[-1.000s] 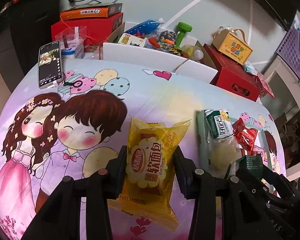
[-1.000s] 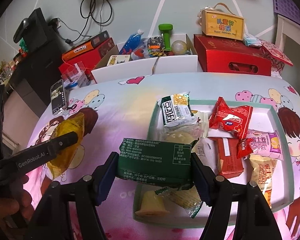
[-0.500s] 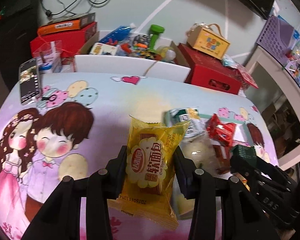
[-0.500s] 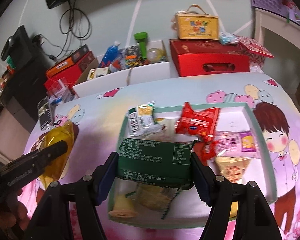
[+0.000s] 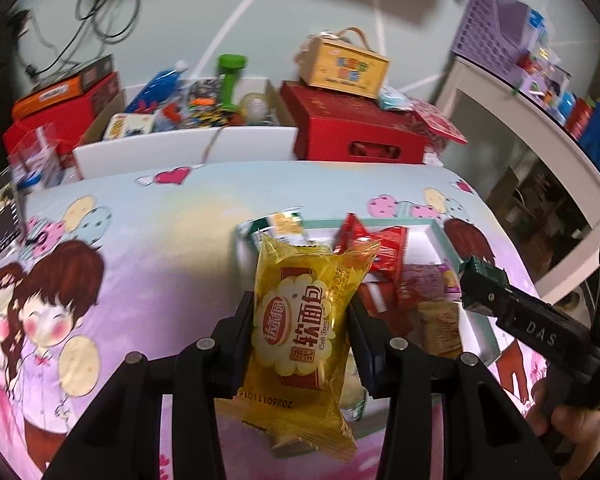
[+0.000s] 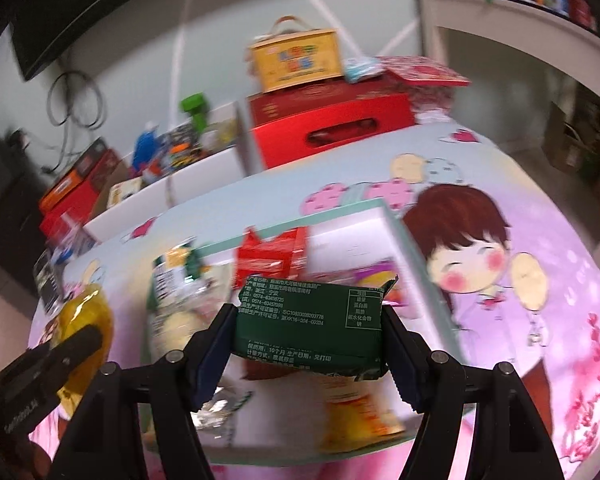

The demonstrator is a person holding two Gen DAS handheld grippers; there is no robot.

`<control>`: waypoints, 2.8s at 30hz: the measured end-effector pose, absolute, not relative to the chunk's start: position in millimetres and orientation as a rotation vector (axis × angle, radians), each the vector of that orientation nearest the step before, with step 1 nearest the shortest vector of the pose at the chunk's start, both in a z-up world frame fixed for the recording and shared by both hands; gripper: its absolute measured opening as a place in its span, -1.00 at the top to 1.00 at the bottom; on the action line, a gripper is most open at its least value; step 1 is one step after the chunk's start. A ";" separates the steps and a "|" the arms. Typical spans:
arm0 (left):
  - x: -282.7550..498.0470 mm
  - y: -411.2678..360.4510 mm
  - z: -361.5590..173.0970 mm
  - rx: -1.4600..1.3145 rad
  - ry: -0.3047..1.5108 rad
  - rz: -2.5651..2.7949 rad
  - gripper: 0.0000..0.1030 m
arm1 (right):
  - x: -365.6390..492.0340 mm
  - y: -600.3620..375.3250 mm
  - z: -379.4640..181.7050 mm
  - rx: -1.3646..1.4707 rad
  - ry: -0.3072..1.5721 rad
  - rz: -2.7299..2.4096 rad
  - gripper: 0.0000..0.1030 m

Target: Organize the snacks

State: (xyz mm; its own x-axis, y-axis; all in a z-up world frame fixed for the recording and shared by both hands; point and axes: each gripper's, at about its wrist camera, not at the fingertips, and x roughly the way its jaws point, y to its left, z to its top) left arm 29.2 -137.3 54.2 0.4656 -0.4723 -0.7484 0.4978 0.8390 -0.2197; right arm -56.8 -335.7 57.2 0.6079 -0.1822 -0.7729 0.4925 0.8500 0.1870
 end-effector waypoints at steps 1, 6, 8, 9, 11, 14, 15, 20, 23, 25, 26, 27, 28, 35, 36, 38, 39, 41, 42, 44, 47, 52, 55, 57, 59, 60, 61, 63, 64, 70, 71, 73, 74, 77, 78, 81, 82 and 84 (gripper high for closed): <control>28.5 -141.9 54.0 0.040 0.907 -0.603 0.12 | -57.2 -338.9 58.0 0.411 0.829 -0.406 -0.42; 28.8 -165.6 49.0 0.086 0.895 -0.640 0.12 | -52.6 -346.1 59.3 0.418 0.815 -0.396 -0.42; 31.5 -173.4 44.4 0.102 0.890 -0.653 0.12 | -45.2 -346.3 57.2 0.420 0.811 -0.368 -0.42; 32.6 -176.6 42.6 0.110 0.892 -0.653 0.12 | -42.9 -345.9 55.8 0.422 0.812 -0.359 -0.42; 35.9 -183.2 38.1 0.131 0.892 -0.651 0.12 | -37.0 -344.2 50.8 0.425 0.819 -0.341 -0.42; 37.1 -191.2 33.2 0.156 0.892 -0.660 0.12 | -30.9 -342.3 41.8 0.414 0.841 -0.336 -0.42; 36.8 -194.0 31.4 0.164 0.892 -0.664 0.12 | -29.4 -342.0 39.2 0.414 0.848 -0.335 -0.42; 35.0 -203.2 22.4 0.197 0.910 -0.677 0.12 | -24.7 -340.5 31.5 0.415 0.866 -0.329 -0.42; 33.4 -205.5 20.4 0.202 0.916 -0.681 -0.02 | -23.8 -338.7 29.5 0.414 0.871 -0.325 -0.42; 32.4 -206.2 19.6 0.203 0.921 -0.677 -0.34 | -23.4 -338.2 29.0 0.412 0.873 -0.327 -0.42; 32.0 -206.0 19.2 0.202 0.926 -0.678 -0.36 | -23.1 -337.9 28.5 0.411 0.876 -0.326 -0.42; 32.0 -205.4 19.0 0.200 0.932 -0.679 -0.37 | -22.8 -337.4 27.7 0.410 0.879 -0.325 -0.42; 31.8 -204.8 19.0 0.198 0.936 -0.678 -0.38 | -22.5 -337.2 27.1 0.410 0.882 -0.324 -0.42; 26.0 -198.0 24.2 0.221 0.934 -0.654 -0.52 | -21.5 -336.6 23.6 0.408 0.899 -0.324 -0.43; 25.8 -196.9 24.8 0.221 0.935 -0.651 -0.55 | -21.5 -336.4 23.1 0.408 0.902 -0.324 -0.44; 24.0 -191.2 25.7 0.212 0.941 -0.644 -0.57 | -21.4 -336.0 22.2 0.406 0.908 -0.325 -0.44; 23.9 -188.6 26.0 0.206 0.944 -0.641 -0.57 | -21.4 -335.7 21.5 0.405 0.914 -0.326 -0.44; 22.7 -180.1 27.3 0.185 0.945 -0.632 -0.58 | -21.4 -335.0 20.5 0.401 0.921 -0.326 -0.45; 22.1 -176.4 28.0 0.176 0.944 -0.627 -0.58 | -21.5 -334.5 20.5 0.399 0.922 -0.328 -0.49; 23.1 -168.8 29.9 0.157 0.945 -0.616 -0.58 | -21.8 -333.7 21.4 0.396 0.920 -0.329 -0.59; 28.2 -157.2 34.6 0.124 0.938 -0.578 -0.58 | -23.4 -331.6 23.5 0.383 0.917 -0.331 -0.64; 35.2 -137.6 39.6 0.051 0.917 -0.529 -0.78 | -25.9 -329.7 24.0 0.378 0.913 -0.330 -1.00; 39.7 -126.3 33.7 0.009 0.928 -0.478 -0.82 | -28.1 -326.0 25.8 0.370 0.906 -0.320 -1.00; 41.7 -119.8 28.6 0.004 0.944 -0.441 -0.88 | -30.3 -322.1 27.5 0.360 0.900 -0.317 -1.00; 41.5 -112.4 24.4 0.009 0.954 -0.408 -0.88 | -32.5 -318.2 29.8 0.352 0.896 -0.319 -1.00; 40.7 -109.3 23.4 0.008 0.957 -0.399 -0.89 | -33.8 -316.3 30.6 0.350 0.893 -0.320 -1.00; 39.6 -105.2 22.5 0.004 0.962 -0.386 -0.88 | -36.3 -312.7 31.3 0.350 0.891 -0.322 -1.00; 36.2 -96.6 20.3 0.004 0.967 -0.354 -0.88 | -39.3 -307.6 31.3 0.355 0.895 -0.314 -1.00; 33.7 -91.7 17.9 0.008 0.975 -0.332 -0.88 | -41.1 -304.7 31.1 0.360 0.898 -0.310 -1.00; 13.8 -64.7 1.1 0.065 1.021 -0.177 -0.88 | -63.7 -277.7 27.3 0.344 0.888 -0.316 -1.00; 9.5 -59.7 -1.5 0.064 1.027 -0.159 -0.88 | -68.0 -272.2 25.8 0.335 0.889 -0.323 -1.00; 1.8 -51.0 -6.2 0.058 1.045 -0.141 -0.88 | -76.2 -262.6 23.3 0.331 0.885 -0.327 -1.00; -1.9 -46.6 -8.8 0.058 1.062 -0.126 -0.88 | -79.0 -259.5 23.1 0.332 0.881 -0.324 -1.00; -8.8 -38.6 -12.4 0.073 1.082 -0.088 -0.88 | -88.2 -248.6 24.5 0.310 0.862 -0.332 -1.00; -10.0 -38.0 -13.0 0.081 1.083 -0.079 -0.88 | -90.9 -244.8 24.5 0.297 0.859 -0.331 -1.00; -13.8 -37.3 -13.3 0.105 1.087 -0.079 -0.88 | -96.3 -236.3 20.3 0.275 0.869 -0.333 -1.00; -14.5 -37.7 -13.3 0.112 1.088 -0.081 -0.88 | -96.6 -234.0 18.4 0.271 0.875 -0.329 -1.00; -15.9 -41.3 -12.0 0.134 1.089 -0.085 -0.88 | -95.5 -230.8 16.4 0.263 0.884 -0.320 -1.00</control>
